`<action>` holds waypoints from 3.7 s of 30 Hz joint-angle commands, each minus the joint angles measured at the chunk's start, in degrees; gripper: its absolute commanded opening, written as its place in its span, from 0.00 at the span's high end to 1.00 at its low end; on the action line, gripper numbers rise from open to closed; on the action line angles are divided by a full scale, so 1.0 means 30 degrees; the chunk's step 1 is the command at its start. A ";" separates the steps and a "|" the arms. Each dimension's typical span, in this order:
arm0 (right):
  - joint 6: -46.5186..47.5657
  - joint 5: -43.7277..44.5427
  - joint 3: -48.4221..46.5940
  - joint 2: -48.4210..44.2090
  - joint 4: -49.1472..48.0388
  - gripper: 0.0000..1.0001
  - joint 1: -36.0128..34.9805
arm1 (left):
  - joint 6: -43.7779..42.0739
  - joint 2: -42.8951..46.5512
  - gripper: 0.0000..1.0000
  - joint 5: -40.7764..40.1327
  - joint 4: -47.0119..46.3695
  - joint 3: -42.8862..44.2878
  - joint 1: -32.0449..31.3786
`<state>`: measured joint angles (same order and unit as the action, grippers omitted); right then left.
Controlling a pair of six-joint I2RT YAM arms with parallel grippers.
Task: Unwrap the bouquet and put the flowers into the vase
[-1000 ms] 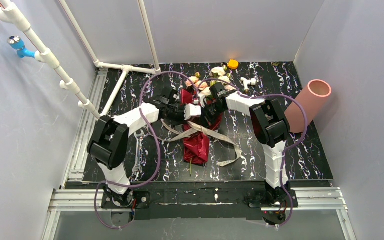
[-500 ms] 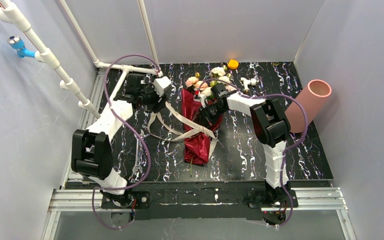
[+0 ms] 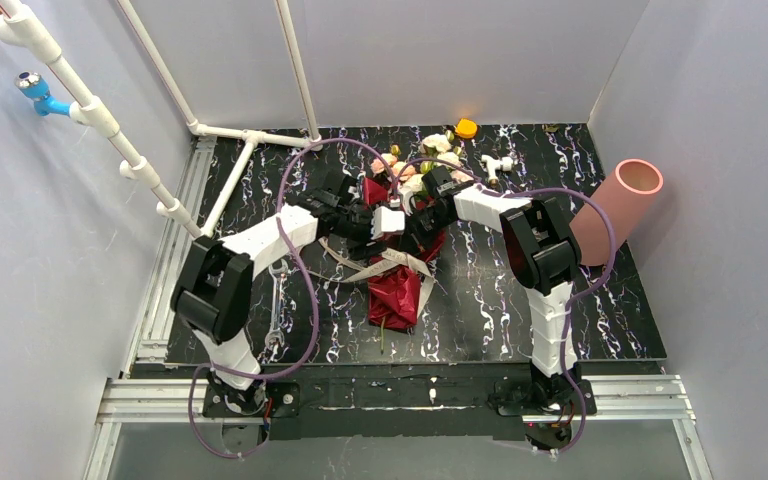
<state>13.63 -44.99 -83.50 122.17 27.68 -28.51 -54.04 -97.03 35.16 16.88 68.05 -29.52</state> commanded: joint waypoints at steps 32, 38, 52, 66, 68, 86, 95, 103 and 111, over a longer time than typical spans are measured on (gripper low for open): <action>0.0863 0.1347 0.0194 -0.1675 0.1521 0.75 -0.0382 | 0.5749 1.1379 0.47 -0.1543 0.6775 -0.3142 1.3515; 0.0375 0.1101 -0.0078 -0.2107 0.1409 0.58 -0.0748 | 0.1898 1.0217 0.41 0.1644 0.8452 -0.3175 1.1145; 0.0277 0.1598 -0.3012 -0.1685 0.2489 0.31 -0.0691 | -0.5475 0.2994 0.40 -0.0292 0.9653 -0.2756 0.6257; -0.0111 0.0678 -0.4123 -0.2667 0.3784 0.27 -0.0158 | -0.5041 0.1859 0.51 -0.3144 0.3755 -0.5477 0.4658; 0.0053 0.0619 -0.4156 -0.2871 0.4177 0.27 0.0162 | -0.5270 0.2023 0.65 -0.3427 0.3215 -0.5952 0.4515; 0.0145 -0.0356 -0.2936 -0.8087 0.3528 0.02 0.1458 | 0.7651 0.5253 1.00 0.3773 0.5357 0.5238 0.1314; -0.0999 0.0435 0.0427 -1.1644 -0.0263 0.02 0.1150 | 1.4024 0.3445 1.00 0.3310 0.0498 0.9401 0.0371; -0.1627 0.0940 0.0982 -1.0977 -0.1650 0.30 0.0107 | 1.6656 0.2810 1.00 0.2923 -0.1092 1.0935 0.0288; -0.3101 0.1893 -0.1493 -1.1377 -0.1299 0.99 -0.0283 | 1.6465 0.3953 0.92 0.2367 -0.1488 0.9190 0.0386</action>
<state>7.31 -41.43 -81.41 89.52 25.82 -29.71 -5.13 -88.79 43.18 14.31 99.57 -28.51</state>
